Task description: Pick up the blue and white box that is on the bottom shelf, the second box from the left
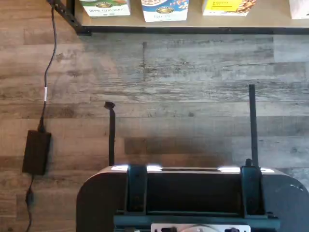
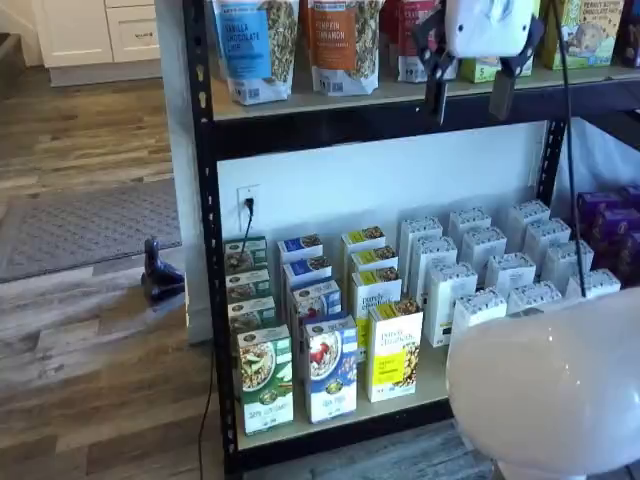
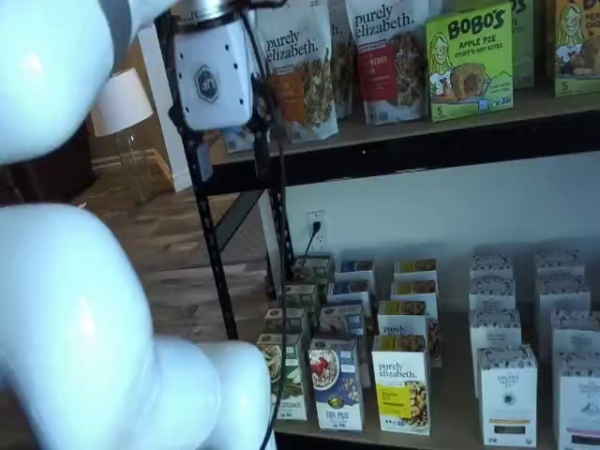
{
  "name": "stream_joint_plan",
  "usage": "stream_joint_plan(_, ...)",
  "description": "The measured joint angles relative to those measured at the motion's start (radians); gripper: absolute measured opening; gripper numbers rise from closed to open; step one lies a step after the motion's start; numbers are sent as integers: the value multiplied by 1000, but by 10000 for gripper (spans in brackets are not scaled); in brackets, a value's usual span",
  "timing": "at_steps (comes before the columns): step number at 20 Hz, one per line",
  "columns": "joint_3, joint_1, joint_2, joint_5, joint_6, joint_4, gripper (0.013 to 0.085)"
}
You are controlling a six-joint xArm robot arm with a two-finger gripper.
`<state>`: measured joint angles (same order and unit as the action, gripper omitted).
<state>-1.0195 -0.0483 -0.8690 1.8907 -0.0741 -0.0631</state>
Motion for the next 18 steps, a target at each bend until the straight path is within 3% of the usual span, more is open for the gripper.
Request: stream_joint_plan(18, 326, -74, -30, -339, -58, 41, 850)
